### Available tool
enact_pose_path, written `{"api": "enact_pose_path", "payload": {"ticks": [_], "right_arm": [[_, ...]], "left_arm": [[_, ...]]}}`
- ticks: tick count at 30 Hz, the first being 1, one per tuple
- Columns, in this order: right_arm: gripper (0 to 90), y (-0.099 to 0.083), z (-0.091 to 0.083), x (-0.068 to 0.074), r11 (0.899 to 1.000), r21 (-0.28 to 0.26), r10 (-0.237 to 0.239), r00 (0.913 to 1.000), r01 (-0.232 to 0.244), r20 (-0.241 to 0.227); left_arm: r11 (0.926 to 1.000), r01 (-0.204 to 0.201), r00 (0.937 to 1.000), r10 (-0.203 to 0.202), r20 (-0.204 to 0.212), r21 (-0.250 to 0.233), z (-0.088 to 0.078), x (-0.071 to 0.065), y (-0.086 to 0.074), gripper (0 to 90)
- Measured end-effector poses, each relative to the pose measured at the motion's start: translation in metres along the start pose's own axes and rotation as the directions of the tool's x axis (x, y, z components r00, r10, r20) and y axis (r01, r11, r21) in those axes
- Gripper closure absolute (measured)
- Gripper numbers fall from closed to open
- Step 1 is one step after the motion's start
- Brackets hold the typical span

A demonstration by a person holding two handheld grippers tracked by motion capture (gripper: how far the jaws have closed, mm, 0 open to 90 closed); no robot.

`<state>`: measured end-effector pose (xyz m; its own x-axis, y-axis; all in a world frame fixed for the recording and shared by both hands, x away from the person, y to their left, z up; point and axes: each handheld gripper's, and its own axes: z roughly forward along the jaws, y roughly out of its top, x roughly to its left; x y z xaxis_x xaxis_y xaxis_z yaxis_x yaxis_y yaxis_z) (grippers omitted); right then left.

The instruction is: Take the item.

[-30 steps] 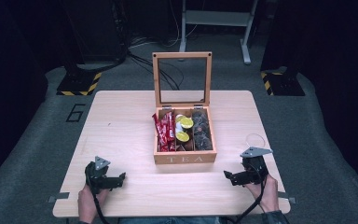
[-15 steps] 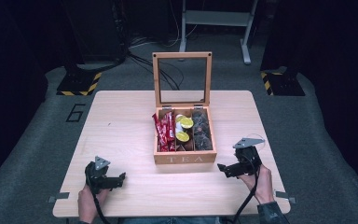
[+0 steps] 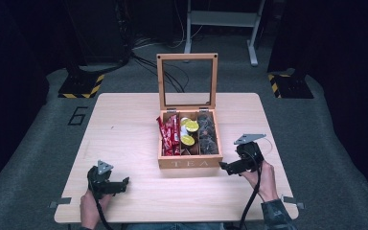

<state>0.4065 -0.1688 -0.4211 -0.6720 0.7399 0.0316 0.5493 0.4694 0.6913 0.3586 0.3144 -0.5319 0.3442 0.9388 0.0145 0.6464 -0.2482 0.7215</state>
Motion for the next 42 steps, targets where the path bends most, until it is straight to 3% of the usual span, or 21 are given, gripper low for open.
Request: {"api": "enact_pose_path", "payload": {"ticks": [22, 26, 31, 42], "right_arm": [[0.5, 0.039, 0.023, -0.003, 0.999, 0.03, -0.028, 0.9984, 0.029, -0.049], [0.6, 0.045, 0.029, -0.003, 0.999, 0.036, -0.021, 0.9986, 0.023, -0.049], [1.4, 0.055, 0.041, -0.003, 0.998, 0.047, -0.048, 0.9971, 0.051, -0.059], [1.7, 0.067, 0.063, -0.005, 0.996, 0.073, -0.039, 0.9957, 0.046, -0.084]], "left_arm": [[1.0, -0.001, 1.0, 0.001, 0.0, 0.0, 0.0, 0.0, 0.0, 0.5], [1.0, 0.0, 1.0, 0.0, 0.0, 0.0, 0.0, 0.0, 0.0, 0.6], [1.0, 0.0, 1.0, 0.0, 0.0, 0.0, 0.0, 0.0, 0.0, 0.5], [1.0, 0.0, 1.0, 0.0, 0.0, 0.0, 0.0, 0.0, 0.0, 0.6]]}}
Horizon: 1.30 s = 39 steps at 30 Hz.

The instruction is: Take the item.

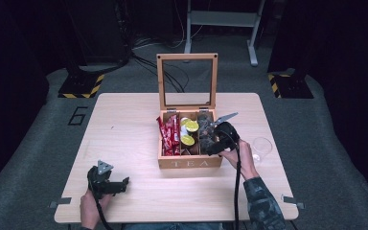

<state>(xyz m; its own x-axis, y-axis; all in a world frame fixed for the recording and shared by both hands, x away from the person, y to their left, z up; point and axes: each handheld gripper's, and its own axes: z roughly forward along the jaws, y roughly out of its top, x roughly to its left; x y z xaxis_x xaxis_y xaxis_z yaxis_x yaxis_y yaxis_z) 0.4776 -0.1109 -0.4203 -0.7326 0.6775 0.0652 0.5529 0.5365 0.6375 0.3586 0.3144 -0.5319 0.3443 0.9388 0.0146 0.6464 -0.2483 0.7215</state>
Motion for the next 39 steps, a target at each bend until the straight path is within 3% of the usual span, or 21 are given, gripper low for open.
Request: {"api": "enact_pose_path", "payload": {"ticks": [10, 12, 13, 15, 16, 17, 23, 30, 31, 39], "right_arm": [[5.6, 0.004, 0.018, -0.007, 1.0, 0.026, 0.007, 0.9993, -0.006, -0.036], [14.3, 0.003, 0.02, -0.009, 1.0, 0.024, 0.011, 0.9985, -0.01, -0.054], [14.3, 0.003, 0.02, -0.009, 1.0, 0.024, 0.011, 0.9985, -0.01, -0.054], [24.8, 0.001, 0.022, -0.011, 1.0, 0.016, 0.027, 0.9976, -0.026, -0.063], [24.8, 0.001, 0.022, -0.011, 1.0, 0.016, 0.027, 0.9976, -0.026, -0.063], [30.7, 0.001, 0.023, -0.012, 1.0, 0.011, 0.019, 0.9983, -0.019, -0.055], [44.8, 0.0, 0.025, -0.011, 0.999, 0.042, 0.012, 0.9997, -0.012, -0.02], [49.4, -0.005, 0.034, -0.008, 0.996, 0.085, 0.005, 0.9999, -0.006, 0.011], [52.7, -0.006, 0.037, -0.007, 0.996, 0.084, 0.005, 0.9993, -0.008, 0.037], [61.3, -0.007, 0.037, -0.007, 0.997, 0.078, 0.013, 0.9981, -0.017, 0.06]], "left_arm": [[1.0, -0.001, 1.0, 0.001, -0.001, 0.0, 0.0, 0.0, 0.0, 0.5], [1.0, -0.001, 1.0, 0.001, -0.001, 0.0, 0.0, 0.0, 0.0, 0.5], [1.0, -0.001, 1.0, 0.001, -0.001, 0.0, 0.0, 0.0, 0.0, 0.5], [1.0, -0.001, 1.0, 0.001, -0.002, -0.001, 0.0, 0.0, 0.0, 0.6], [1.0, -0.001, 1.0, 0.001, -0.001, -0.001, 0.0, 0.0, 0.0, 0.6], [1.0, -0.001, 1.0, 0.001, -0.001, 0.002, 0.0, 0.0, 0.0, 0.5], [1.0, -0.001, 1.0, 0.001, 0.0, 0.002, 0.0, 0.0, 0.0, 0.6], [1.0, -0.001, 1.0, 0.001, 0.0, 0.002, 0.0, 0.0, 0.0, 0.6], [1.0, -0.001, 1.0, 0.001, 0.0, 0.002, 0.0, 0.0, 0.0, 0.5], [1.0, -0.002, 1.0, 0.002, 0.0, -0.002, 0.0, 0.0, 0.0, 0.5]]}}
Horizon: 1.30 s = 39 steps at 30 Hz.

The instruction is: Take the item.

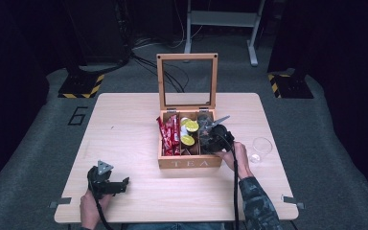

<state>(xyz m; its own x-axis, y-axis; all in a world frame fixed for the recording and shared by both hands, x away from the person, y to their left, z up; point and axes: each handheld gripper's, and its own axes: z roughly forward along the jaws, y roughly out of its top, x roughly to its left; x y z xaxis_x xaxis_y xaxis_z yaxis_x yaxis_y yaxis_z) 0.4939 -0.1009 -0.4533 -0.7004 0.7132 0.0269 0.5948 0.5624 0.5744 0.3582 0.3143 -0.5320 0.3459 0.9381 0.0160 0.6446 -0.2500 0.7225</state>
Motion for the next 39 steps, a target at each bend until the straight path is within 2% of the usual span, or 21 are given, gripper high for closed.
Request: {"api": "enact_pose_path", "payload": {"ticks": [5, 8, 12, 23, 39], "right_arm": [[67.1, 0.0, -0.001, 0.0, 1.0, -0.005, 0.009, 0.9999, -0.009, 0.007], [74.2, 0.0, -0.004, 0.0, 1.0, -0.02, -0.003, 0.9999, 0.003, 0.017], [77.9, 0.0, -0.005, 0.002, 1.0, -0.022, -0.009, 0.9998, 0.009, 0.019], [79.8, 0.002, -0.008, 0.006, 1.0, -0.022, -0.02, 0.9991, 0.021, 0.038], [80.0, 0.003, -0.03, 0.01, 0.996, -0.089, -0.026, 0.999, 0.029, 0.037]], "left_arm": [[1.0, 0.0, 1.0, 0.0, -0.001, 0.001, 0.0, 0.0, 0.0, 0.5], [1.0, 0.0, 1.0, 0.0, -0.001, 0.001, 0.0, 0.0, 0.0, 0.5], [1.0, 0.0, 1.0, 0.0, -0.001, 0.001, 0.0, 0.0, 0.0, 0.5], [1.0, 0.001, 1.0, -0.001, 0.0, 0.003, 0.0, 0.0, 0.0, 0.6], [1.0, 0.001, 1.0, -0.001, 0.0, 0.004, 0.0, 0.0, 0.0, 0.5]]}}
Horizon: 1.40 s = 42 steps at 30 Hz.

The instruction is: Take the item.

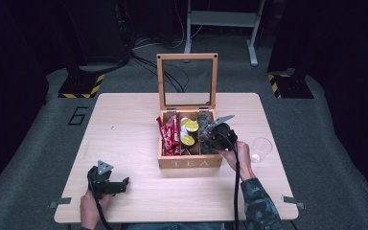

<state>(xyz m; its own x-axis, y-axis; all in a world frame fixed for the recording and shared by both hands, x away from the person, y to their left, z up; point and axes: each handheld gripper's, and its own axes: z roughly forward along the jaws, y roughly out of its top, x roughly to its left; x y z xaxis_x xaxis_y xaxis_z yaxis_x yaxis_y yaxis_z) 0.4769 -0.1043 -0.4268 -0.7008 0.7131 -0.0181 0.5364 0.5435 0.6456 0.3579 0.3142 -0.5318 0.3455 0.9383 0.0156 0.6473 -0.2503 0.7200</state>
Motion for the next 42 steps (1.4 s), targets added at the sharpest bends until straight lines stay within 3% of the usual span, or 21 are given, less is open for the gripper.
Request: {"api": "enact_pose_path", "payload": {"ticks": [29, 42], "right_arm": [[80.0, 0.007, -0.05, -0.001, 0.997, -0.07, -0.027, 0.9984, 0.03, 0.05], [80.1, 0.005, -0.073, -0.007, 0.996, -0.091, -0.009, 0.9959, 0.017, 0.09]], "left_arm": [[1.0, 0.001, 1.0, -0.001, 0.001, -0.001, 0.0, 0.0, 0.0, 0.5], [1.0, 0.001, 1.0, -0.001, 0.001, -0.001, 0.0, 0.0, 0.0, 0.5]]}}
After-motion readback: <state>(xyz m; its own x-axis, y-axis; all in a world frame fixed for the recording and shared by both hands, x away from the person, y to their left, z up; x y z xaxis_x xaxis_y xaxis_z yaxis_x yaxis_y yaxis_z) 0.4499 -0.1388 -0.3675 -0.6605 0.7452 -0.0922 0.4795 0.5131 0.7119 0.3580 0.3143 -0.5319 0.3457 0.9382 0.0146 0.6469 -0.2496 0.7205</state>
